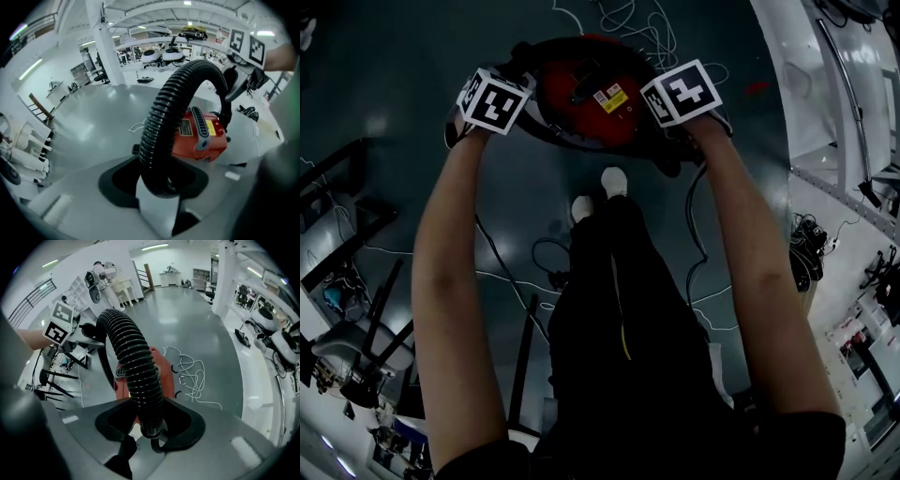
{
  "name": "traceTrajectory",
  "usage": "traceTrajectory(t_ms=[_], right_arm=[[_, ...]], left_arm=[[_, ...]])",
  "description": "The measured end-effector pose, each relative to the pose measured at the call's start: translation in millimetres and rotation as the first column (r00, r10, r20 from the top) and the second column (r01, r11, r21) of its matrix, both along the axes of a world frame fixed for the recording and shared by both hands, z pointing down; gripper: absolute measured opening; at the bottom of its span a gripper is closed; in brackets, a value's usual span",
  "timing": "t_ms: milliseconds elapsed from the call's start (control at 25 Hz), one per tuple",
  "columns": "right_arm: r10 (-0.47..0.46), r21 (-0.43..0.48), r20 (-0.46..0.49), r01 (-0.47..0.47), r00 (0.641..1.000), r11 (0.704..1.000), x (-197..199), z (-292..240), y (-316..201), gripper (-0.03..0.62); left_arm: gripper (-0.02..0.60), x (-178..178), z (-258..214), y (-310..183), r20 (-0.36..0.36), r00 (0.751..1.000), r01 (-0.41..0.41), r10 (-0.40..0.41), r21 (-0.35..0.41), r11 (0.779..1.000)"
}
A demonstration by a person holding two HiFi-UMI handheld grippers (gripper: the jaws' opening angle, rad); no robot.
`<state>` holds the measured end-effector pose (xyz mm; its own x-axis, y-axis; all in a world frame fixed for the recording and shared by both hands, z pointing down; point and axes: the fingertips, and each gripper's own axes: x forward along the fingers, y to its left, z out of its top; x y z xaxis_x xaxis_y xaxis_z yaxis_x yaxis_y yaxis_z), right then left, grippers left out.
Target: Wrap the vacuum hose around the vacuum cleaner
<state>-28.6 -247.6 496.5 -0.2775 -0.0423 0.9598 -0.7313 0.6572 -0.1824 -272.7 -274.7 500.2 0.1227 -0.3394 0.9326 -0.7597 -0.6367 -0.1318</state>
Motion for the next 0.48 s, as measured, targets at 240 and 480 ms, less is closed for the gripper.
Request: traceTrajectory(t_ms=[240, 480], right_arm=[[0.041, -0.099, 0.036, -0.037, 0.999, 0.994, 6.6, 8.4, -3.4, 0.178], [0.112, -0.160, 0.042, -0.104, 0.993, 0.982, 23.6, 23.9, -12.1, 0.178]], left_arm=[[0.178, 15.6, -22.3, -49.7, 0.066, 0.985, -0.161, 0.161, -0.007, 0.987], [0.178, 38.7, -23.3, -77.2, 0.101, 0.968, -0.226, 0.231, -0.063, 0.972]])
